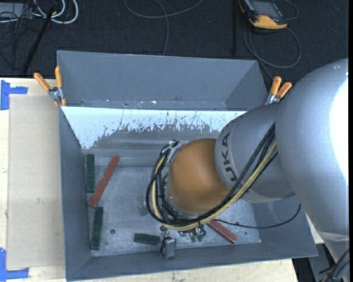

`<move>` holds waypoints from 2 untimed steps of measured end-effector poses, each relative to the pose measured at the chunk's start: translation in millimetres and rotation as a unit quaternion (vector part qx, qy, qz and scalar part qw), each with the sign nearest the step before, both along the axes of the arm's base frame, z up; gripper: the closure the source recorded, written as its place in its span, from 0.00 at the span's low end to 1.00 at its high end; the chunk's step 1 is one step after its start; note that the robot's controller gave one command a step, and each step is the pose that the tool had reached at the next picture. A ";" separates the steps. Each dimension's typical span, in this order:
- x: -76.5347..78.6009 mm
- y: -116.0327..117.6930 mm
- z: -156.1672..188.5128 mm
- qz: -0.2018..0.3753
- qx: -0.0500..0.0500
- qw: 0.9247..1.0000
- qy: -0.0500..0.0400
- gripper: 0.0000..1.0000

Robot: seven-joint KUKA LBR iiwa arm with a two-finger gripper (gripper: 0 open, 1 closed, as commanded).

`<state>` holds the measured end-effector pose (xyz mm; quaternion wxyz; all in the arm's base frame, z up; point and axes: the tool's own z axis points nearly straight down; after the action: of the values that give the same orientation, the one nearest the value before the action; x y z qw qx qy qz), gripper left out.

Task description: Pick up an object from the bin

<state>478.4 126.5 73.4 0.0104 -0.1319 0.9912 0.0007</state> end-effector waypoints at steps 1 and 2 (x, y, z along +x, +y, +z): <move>-5.2 -1.6 -1.4 -0.003 -0.002 1.000 0.011 1.00; 0.3 -1.1 -0.4 -0.004 0.001 1.000 0.000 0.00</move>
Offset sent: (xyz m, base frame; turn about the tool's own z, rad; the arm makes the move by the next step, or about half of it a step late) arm 0.0000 0.0000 0.0000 0.0000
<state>478.6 125.4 73.1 0.0107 -0.1276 0.9918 0.0013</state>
